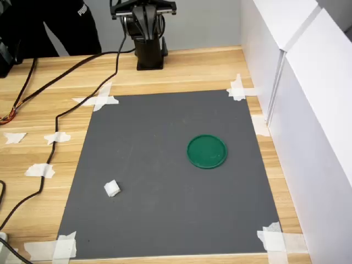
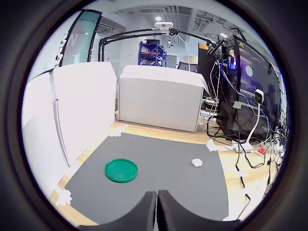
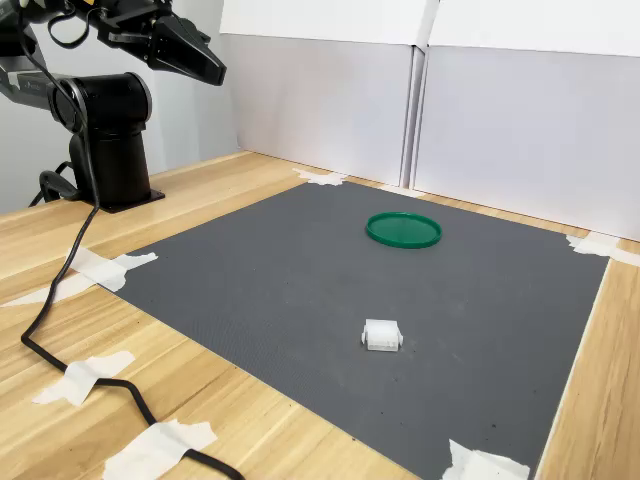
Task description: Grasp a white terminal and put it on the green lid.
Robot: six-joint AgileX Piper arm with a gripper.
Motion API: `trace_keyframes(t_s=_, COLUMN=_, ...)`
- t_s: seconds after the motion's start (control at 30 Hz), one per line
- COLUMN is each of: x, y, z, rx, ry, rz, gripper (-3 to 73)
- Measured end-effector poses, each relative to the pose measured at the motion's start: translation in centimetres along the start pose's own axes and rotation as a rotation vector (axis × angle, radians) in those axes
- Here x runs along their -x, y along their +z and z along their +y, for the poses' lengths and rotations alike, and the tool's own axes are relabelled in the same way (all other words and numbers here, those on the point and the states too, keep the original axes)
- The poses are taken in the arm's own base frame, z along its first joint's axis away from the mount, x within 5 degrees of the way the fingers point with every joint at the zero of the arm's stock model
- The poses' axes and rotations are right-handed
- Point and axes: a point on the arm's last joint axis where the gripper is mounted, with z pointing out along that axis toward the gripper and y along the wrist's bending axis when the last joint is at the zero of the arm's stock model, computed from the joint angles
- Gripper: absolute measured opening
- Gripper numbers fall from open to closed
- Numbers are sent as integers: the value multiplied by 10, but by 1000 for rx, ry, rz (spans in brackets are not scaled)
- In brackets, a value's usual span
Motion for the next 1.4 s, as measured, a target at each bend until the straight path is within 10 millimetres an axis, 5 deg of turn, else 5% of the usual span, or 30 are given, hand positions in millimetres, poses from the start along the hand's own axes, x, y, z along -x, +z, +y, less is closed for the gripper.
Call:
trace_keyframes(t_s=1.03, x=0, y=0, z=0, rx=1, ry=1, rz=4, gripper=-16)
trace_keyframes(t_s=1.4, x=13, y=18, z=-5, rx=21, ry=17, rz=136, gripper=-16)
